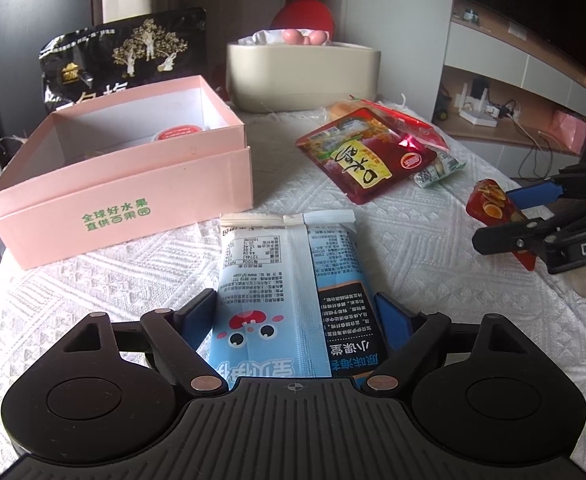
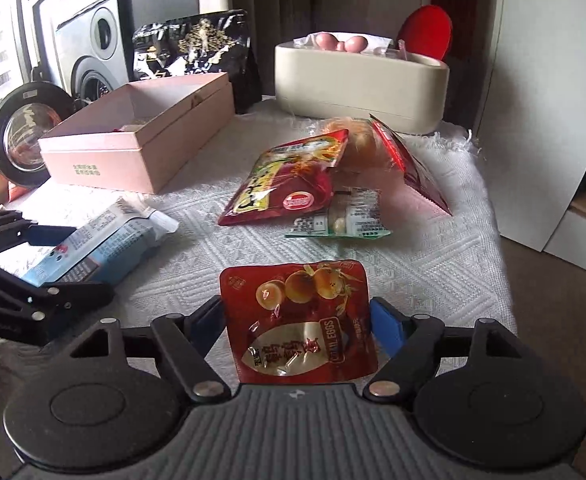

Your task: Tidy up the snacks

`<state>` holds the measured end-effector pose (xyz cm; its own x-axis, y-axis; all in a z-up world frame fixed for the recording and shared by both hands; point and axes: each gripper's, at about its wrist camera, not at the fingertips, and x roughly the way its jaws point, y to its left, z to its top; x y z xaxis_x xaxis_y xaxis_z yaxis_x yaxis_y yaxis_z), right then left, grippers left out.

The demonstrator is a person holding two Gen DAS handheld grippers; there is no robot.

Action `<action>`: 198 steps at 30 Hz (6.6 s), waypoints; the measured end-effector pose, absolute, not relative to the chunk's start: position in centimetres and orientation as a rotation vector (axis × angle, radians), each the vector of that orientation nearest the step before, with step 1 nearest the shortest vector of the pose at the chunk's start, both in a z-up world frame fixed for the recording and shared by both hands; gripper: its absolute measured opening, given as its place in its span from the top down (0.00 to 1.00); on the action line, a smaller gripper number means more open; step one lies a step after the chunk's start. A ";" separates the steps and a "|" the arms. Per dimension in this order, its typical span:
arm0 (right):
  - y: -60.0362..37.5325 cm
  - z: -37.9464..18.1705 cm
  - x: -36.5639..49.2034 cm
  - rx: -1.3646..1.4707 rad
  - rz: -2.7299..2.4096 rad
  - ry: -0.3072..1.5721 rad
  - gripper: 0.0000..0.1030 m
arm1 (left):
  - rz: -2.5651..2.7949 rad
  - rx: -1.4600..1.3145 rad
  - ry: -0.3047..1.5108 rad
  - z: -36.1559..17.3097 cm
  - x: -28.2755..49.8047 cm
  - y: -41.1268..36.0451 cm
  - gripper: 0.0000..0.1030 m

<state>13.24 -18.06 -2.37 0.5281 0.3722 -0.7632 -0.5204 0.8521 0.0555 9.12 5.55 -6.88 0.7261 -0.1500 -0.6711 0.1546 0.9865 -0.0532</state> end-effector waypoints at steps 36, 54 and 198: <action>8.1 3.1 31.5 -0.053 0.843 0.895 0.23 | -0.065 -0.038 0.698 -3.4 23.1 20.3 0.15; -20.4 -0.2 34.7 0.011 0.271 0.854 0.20 | -0.076 -0.145 0.637 0.6 17.0 17.8 0.56; -21.4 -4.5 12.1 0.014 0.277 0.818 0.21 | -0.110 0.155 0.721 -3.7 7.0 2.7 0.45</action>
